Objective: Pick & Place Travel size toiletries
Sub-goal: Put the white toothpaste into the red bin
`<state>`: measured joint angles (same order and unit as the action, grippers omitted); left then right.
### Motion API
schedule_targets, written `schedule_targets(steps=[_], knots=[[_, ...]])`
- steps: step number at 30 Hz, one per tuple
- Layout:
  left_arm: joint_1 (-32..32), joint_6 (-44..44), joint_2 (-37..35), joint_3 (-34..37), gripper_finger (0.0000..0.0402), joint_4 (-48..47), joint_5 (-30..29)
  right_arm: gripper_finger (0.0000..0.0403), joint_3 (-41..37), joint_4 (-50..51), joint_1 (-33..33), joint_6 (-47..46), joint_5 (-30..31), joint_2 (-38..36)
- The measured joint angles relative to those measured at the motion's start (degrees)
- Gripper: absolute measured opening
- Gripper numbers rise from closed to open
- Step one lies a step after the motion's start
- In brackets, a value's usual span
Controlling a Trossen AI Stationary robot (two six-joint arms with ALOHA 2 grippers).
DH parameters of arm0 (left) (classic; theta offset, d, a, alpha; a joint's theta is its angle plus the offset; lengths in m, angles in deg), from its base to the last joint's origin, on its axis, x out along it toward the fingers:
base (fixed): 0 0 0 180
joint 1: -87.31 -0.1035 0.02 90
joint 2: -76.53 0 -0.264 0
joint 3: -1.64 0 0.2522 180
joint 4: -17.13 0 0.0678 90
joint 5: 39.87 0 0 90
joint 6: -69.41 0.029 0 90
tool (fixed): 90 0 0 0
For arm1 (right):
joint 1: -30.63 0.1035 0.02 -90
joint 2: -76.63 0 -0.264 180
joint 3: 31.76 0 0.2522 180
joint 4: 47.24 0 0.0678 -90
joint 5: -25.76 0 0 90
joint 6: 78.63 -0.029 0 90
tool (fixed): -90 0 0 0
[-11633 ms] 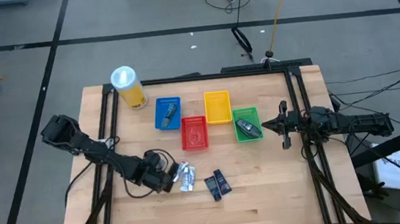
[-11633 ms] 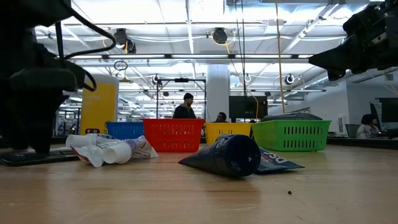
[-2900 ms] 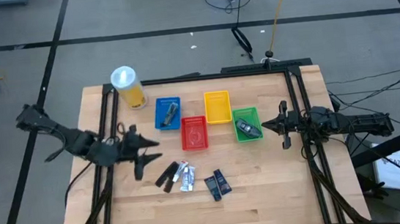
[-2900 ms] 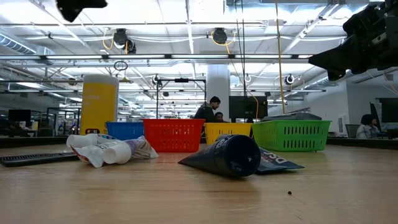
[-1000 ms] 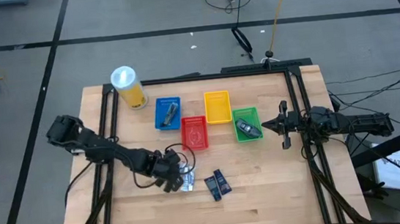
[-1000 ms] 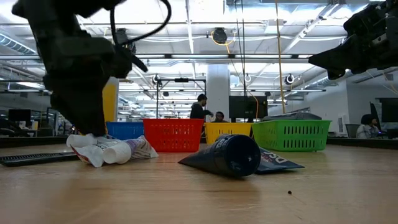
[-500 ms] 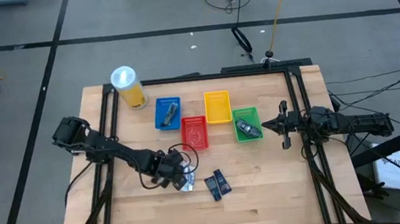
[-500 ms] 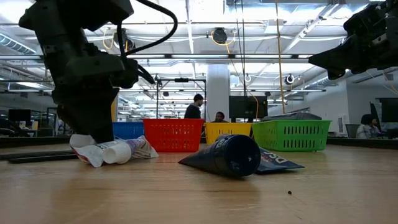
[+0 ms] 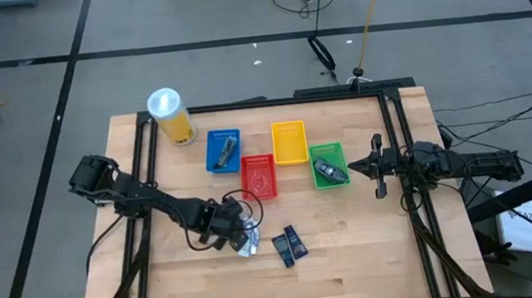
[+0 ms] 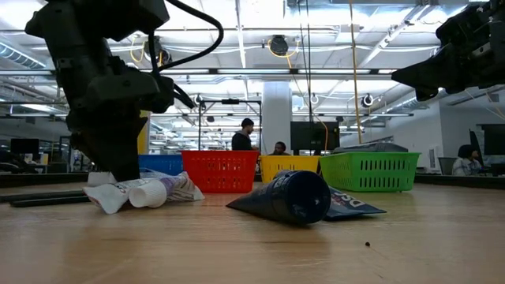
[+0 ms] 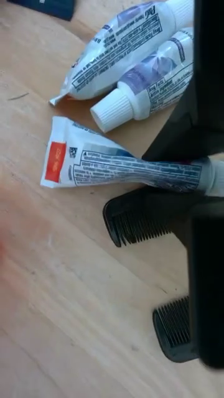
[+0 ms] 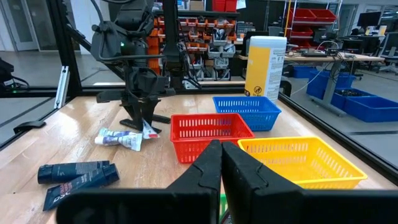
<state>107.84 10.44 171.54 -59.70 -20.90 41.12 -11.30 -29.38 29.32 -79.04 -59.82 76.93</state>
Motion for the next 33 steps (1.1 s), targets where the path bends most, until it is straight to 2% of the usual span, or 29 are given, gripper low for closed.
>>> schedule_targets(steps=[5, 11, 24, 33], knots=[[0.05, 0.81, -2.34, 0.14, 0.0008, -0.86, 1.32, 0.0004, 0.02, 0.00, 0.01, -0.01, -0.01, -0.01], [0.05, 1.67, -7.73, 0.17, 0.0016, -1.54, -0.76, 0.0004, 0.00, 0.00, 0.00, -0.01, -0.01, 0.00], [-0.54, 10.79, -19.29, 0.04, 0.0009, 3.65, -13.99, 0.0004, 0.01, -0.04, 0.01, 0.00, 0.00, -0.01], [-6.31, 19.40, -20.18, 0.02, 0.0013, 14.62, -14.18, 0.0004, 0.00, -0.17, 0.01, 0.00, 0.01, -0.02]])
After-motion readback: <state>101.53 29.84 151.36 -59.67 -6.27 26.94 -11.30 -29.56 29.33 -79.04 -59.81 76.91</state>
